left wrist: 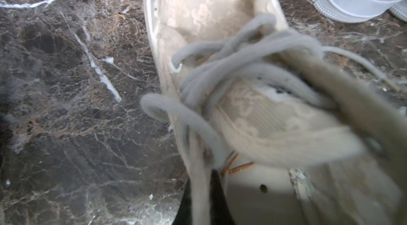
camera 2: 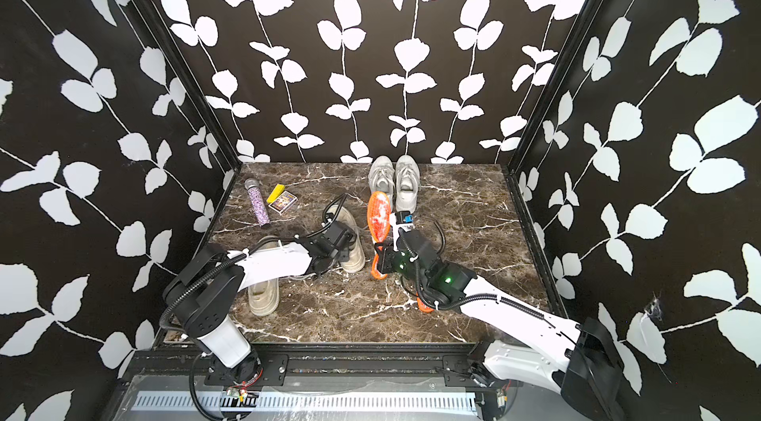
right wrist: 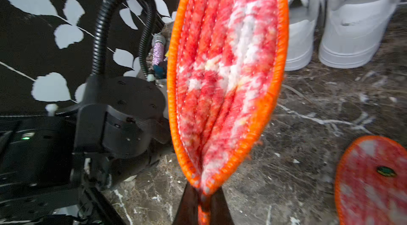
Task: Remove the insole from the shoe
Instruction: Place the shoe at the center of the board.
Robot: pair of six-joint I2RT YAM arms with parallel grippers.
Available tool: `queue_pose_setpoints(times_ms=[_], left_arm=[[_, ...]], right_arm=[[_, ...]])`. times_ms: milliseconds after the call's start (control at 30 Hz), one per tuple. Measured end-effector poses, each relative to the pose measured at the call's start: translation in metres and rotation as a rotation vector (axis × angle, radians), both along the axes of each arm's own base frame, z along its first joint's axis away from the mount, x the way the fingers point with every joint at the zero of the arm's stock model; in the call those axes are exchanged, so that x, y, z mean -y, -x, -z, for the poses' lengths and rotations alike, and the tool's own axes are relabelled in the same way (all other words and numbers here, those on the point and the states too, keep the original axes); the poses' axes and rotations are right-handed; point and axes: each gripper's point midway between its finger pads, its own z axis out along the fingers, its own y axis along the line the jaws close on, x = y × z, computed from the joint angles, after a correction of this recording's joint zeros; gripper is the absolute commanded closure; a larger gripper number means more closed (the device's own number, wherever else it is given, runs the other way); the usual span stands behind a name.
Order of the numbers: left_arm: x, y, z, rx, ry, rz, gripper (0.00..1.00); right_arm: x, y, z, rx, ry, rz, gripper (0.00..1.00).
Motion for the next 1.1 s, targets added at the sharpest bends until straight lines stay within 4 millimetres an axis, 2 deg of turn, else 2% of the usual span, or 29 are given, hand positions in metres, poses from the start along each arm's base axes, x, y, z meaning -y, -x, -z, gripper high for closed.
queue_pose_setpoints(times_ms=[67, 167, 333, 500, 600, 767, 1067, 1100], left_arm=[[-0.002, 0.001, -0.001, 0.001, -0.009, 0.011, 1.0], [-0.006, 0.006, -0.002, -0.007, -0.034, 0.032, 1.0], [-0.016, 0.016, -0.003, -0.021, -0.07, 0.059, 1.0], [-0.024, 0.024, -0.003, -0.029, -0.092, 0.078, 1.0], [-0.027, 0.028, -0.005, -0.03, -0.101, 0.088, 1.0], [-0.031, 0.032, -0.005, -0.033, -0.112, 0.097, 1.0], [-0.035, 0.035, -0.006, -0.03, -0.114, 0.101, 1.0], [-0.035, 0.035, -0.007, -0.029, -0.114, 0.102, 1.0]], right_arm=[[0.017, -0.004, 0.003, -0.004, 0.077, 0.041, 1.0], [0.054, -0.018, 0.014, -0.042, 0.183, 0.137, 1.0], [0.125, -0.025, 0.057, -0.221, 0.346, 0.305, 1.0], [0.159, -0.013, 0.1, -0.406, 0.49, 0.36, 1.0], [0.17, -0.006, 0.118, -0.494, 0.546, 0.36, 1.0], [0.181, -0.001, 0.138, -0.589, 0.585, 0.364, 1.0], [0.185, 0.003, 0.17, -0.698, 0.654, 0.323, 1.0], [0.185, 0.003, 0.171, -0.702, 0.658, 0.321, 0.91]])
